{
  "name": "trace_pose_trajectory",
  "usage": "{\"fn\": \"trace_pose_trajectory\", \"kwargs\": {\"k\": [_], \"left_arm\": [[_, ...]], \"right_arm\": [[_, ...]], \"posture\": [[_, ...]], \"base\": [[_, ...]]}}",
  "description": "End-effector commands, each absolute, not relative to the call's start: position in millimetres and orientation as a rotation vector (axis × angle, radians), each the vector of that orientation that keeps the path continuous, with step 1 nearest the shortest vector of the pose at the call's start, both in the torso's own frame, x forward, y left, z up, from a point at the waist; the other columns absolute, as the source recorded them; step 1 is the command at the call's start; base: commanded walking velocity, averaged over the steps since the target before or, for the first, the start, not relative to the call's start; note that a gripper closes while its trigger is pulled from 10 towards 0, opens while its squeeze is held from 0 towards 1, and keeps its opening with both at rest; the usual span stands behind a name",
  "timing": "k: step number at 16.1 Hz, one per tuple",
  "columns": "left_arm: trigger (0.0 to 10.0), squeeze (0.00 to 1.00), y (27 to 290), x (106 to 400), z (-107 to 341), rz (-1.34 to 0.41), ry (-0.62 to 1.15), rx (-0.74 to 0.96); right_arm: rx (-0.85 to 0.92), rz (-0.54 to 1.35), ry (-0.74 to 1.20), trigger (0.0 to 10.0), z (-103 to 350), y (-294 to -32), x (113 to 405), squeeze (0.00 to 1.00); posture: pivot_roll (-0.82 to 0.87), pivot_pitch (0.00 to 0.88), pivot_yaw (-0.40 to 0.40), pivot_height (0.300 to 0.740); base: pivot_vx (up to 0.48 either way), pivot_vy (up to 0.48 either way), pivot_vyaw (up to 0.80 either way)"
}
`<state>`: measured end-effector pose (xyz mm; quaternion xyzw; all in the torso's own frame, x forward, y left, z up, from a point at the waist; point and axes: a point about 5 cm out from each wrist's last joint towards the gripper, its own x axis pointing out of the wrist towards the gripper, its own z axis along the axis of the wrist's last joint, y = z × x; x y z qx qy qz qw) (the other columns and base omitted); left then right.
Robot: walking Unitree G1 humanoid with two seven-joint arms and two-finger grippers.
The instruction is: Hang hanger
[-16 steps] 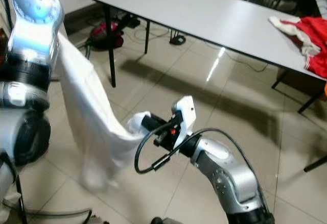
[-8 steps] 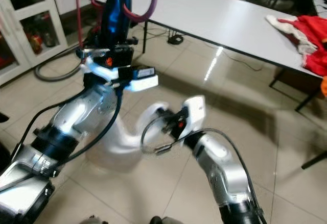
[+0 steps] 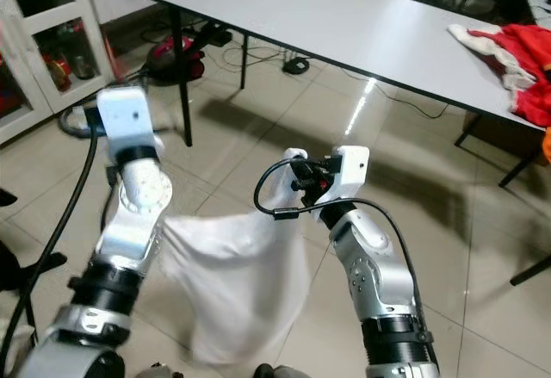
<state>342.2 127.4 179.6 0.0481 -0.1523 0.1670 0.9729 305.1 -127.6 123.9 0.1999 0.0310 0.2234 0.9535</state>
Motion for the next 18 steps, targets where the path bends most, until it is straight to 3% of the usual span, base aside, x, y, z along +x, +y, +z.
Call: {"fn": "trace_pose_trajectory", "kwargs": {"k": [1, 5, 8, 11, 18], "left_arm": [[10.0, 0.00, 114, 346, 187, 0.188, -0.288, 0.028], [10.0, 0.00, 128, 347, 181, 0.050, -0.209, -0.014], [10.0, 0.00, 128, 337, 162, -0.029, -0.130, -0.062], [10.0, 0.00, 118, 332, 152, -0.105, -0.073, -0.161], [10.0, 0.00, 123, 336, 165, -0.132, -0.096, -0.180]], "right_arm": [[0.405, 0.462, 0.011, 0.0, 137, -129, 309, 0.00], [0.250, 0.416, -0.015, 0.0, 146, -131, 310, 0.00], [0.175, 0.398, -0.030, 0.0, 151, -129, 306, 0.00], [0.174, 0.366, -0.023, 0.0, 148, -132, 306, 0.00], [0.198, 0.395, 0.019, 0.0, 134, -120, 293, 0.00]], "posture": [[-0.04, 0.059, -0.092, 0.740], [-0.04, 0.062, -0.087, 0.740], [-0.05, 0.064, -0.079, 0.740], [-0.05, 0.066, -0.074, 0.740], [-0.05, 0.073, -0.066, 0.740]], "base": [[0.000, 0.000, 0.00], [0.000, 0.000, 0.00], [0.000, 0.000, -0.69], [0.000, 0.000, -0.73], [0.000, 0.000, -0.75]]}}
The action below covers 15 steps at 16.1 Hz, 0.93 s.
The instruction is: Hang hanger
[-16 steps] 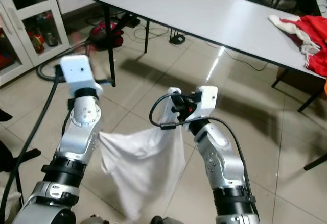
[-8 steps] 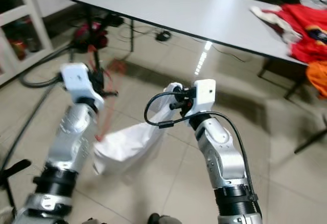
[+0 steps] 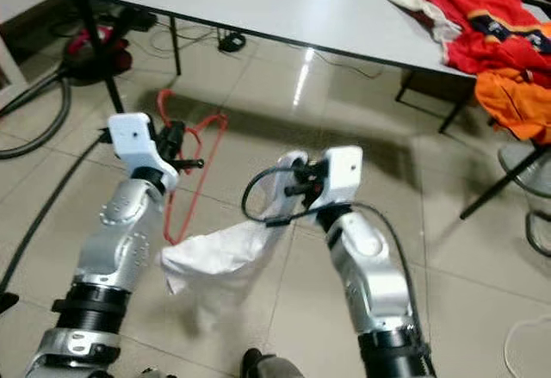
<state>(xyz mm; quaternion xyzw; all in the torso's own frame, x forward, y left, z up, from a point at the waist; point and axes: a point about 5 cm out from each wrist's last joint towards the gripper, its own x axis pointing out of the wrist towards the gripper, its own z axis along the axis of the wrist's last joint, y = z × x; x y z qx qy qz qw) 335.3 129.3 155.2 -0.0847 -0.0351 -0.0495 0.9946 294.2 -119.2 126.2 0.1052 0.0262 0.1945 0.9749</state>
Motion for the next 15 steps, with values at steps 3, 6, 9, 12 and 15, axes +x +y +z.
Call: {"fn": "trace_pose_trajectory", "kwargs": {"k": [3, 6, 9, 12, 15], "left_arm": [[10.0, 0.00, 122, 337, 168, -0.142, -0.106, -0.183], [10.0, 0.00, 117, 337, 179, -0.200, -0.132, -0.222], [10.0, 0.00, 104, 334, 201, -0.353, -0.175, -0.245], [10.0, 0.00, 90, 329, 206, -0.435, -0.162, -0.292], [10.0, 0.00, 78, 321, 220, -0.549, -0.141, -0.435]], "right_arm": [[0.196, 0.408, 0.023, 0.0, 131, -119, 291, 0.00], [0.253, 0.496, 0.100, 0.0, 120, -112, 284, 0.00], [0.230, 0.619, 0.135, 0.0, 113, -101, 281, 0.00], [0.274, 0.735, 0.159, 0.0, 111, -85, 280, 0.00], [0.362, 0.746, 0.191, 0.0, 106, -74, 291, 0.00]], "posture": [[-0.05, 0.074, -0.064, 0.740], [-0.05, 0.074, -0.063, 0.740], [-0.05, 0.070, -0.064, 0.740], [-0.04, 0.062, -0.062, 0.740], [-0.03, 0.061, -0.063, 0.740]], "base": [[0.000, 0.000, -0.76], [0.000, 0.000, -0.76], [0.000, 0.000, -0.77], [0.000, 0.000, -0.27], [0.000, 0.000, 0.00]]}}
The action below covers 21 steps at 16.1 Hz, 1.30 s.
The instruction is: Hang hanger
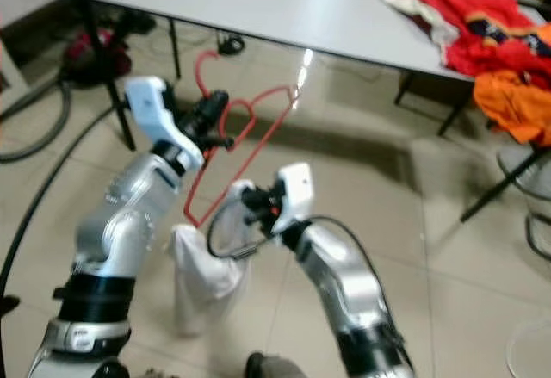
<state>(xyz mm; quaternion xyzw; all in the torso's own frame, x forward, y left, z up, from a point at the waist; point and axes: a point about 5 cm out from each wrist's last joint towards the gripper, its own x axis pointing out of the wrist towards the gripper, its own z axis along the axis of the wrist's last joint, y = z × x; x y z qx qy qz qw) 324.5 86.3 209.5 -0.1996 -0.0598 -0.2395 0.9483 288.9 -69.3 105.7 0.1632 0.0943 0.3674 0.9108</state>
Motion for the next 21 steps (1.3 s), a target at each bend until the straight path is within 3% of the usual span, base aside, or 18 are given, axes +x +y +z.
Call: {"fn": "trace_pose_trajectory", "kwargs": {"k": [1, 4, 10, 14, 18, 21], "left_arm": [[10.0, 0.00, 76, 320, 222, -0.570, -0.138, -0.456], [10.0, 0.00, 73, 317, 233, -0.628, -0.135, -0.540], [10.0, 0.00, 64, 326, 250, -0.585, -0.099, -0.799], [10.0, 0.00, 60, 330, 246, -0.527, -0.050, -0.891], [10.0, 0.00, 68, 340, 257, -0.435, -0.093, -0.945], [10.0, 0.00, 69, 339, 265, -0.414, -0.189, -0.621]], "right_arm": [[0.381, 0.745, 0.197, 0.1, 105, -73, 293, 0.00], [0.557, 0.780, 0.229, 0.0, 108, -62, 299, 0.00], [0.939, 0.817, 0.301, 0.0, 118, -38, 310, 0.00], [1.017, 0.875, 0.348, 0.0, 123, -20, 307, 0.00], [0.891, 0.946, 0.412, 0.0, 118, -6, 299, 0.00], [0.432, 0.813, 0.297, 0.0, 107, -21, 307, 0.00]], "posture": [[-0.03, 0.061, -0.063, 0.740], [-0.02, 0.068, -0.072, 0.740], [-0.02, 0.076, -0.075, 0.740], [-0.02, 0.077, -0.074, 0.740], [-0.02, 0.082, -0.077, 0.740], [-0.02, 0.077, -0.077, 0.740]], "base": [[0.000, 0.000, 0.00], [0.000, 0.000, 0.00], [0.000, 0.000, 0.00], [0.000, 0.000, 0.00], [0.000, 0.000, 0.00], [0.000, 0.000, 0.00]]}}
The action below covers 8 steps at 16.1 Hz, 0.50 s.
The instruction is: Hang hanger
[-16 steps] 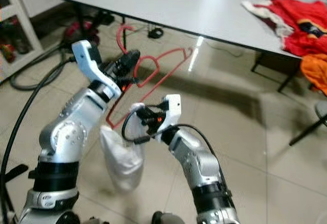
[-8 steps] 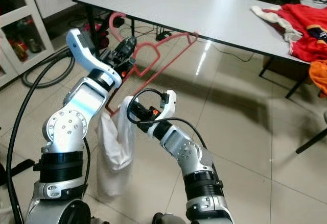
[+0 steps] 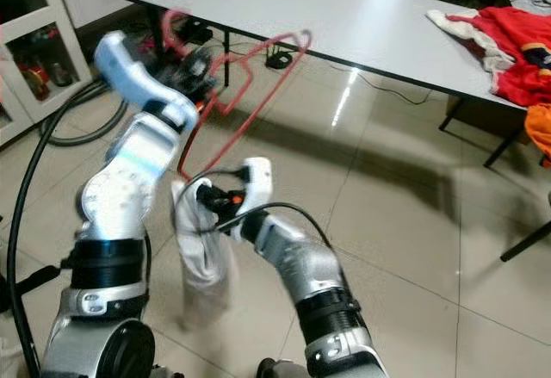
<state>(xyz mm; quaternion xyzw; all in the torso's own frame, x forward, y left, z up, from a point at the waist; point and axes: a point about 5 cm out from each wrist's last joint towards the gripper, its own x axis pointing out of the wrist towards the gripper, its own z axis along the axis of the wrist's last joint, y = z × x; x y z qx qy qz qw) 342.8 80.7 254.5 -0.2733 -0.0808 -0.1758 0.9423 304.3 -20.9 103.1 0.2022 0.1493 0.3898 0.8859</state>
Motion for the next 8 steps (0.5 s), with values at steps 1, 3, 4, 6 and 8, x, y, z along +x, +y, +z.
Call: {"fn": "trace_pose_trajectory", "kwargs": {"k": [1, 3, 4, 6, 8], "left_arm": [[10.0, 0.00, 73, 342, 254, -0.371, -0.184, -0.370], [10.0, 0.00, 99, 343, 228, -0.261, -0.136, -0.133], [10.0, 0.00, 117, 340, 211, -0.204, -0.092, -0.118], [10.0, 0.00, 139, 333, 184, -0.110, -0.042, -0.043], [10.0, 0.00, 154, 312, 148, -0.048, 0.001, 0.054]], "right_arm": [[0.264, 0.723, 0.219, 0.0, 109, -37, 311, 0.00], [0.136, 0.549, 0.087, 0.0, 122, -77, 311, 0.00], [0.086, 0.435, 0.040, 0.0, 126, -101, 306, 0.00], [0.036, 0.315, -0.017, 0.0, 127, -126, 292, 0.00], [-0.088, 0.216, -0.096, 0.0, 124, -147, 272, 0.00]], "posture": [[-0.02, 0.074, -0.077, 0.740], [-0.03, 0.072, -0.074, 0.740], [-0.03, 0.070, -0.072, 0.740], [-0.05, 0.061, -0.063, 0.740], [-0.06, 0.051, -0.059, 0.740]], "base": [[0.000, 0.000, 0.00], [0.000, 0.000, 0.00], [0.000, 0.000, 0.00], [0.000, 0.000, 0.00], [0.000, 0.000, 0.00]]}}
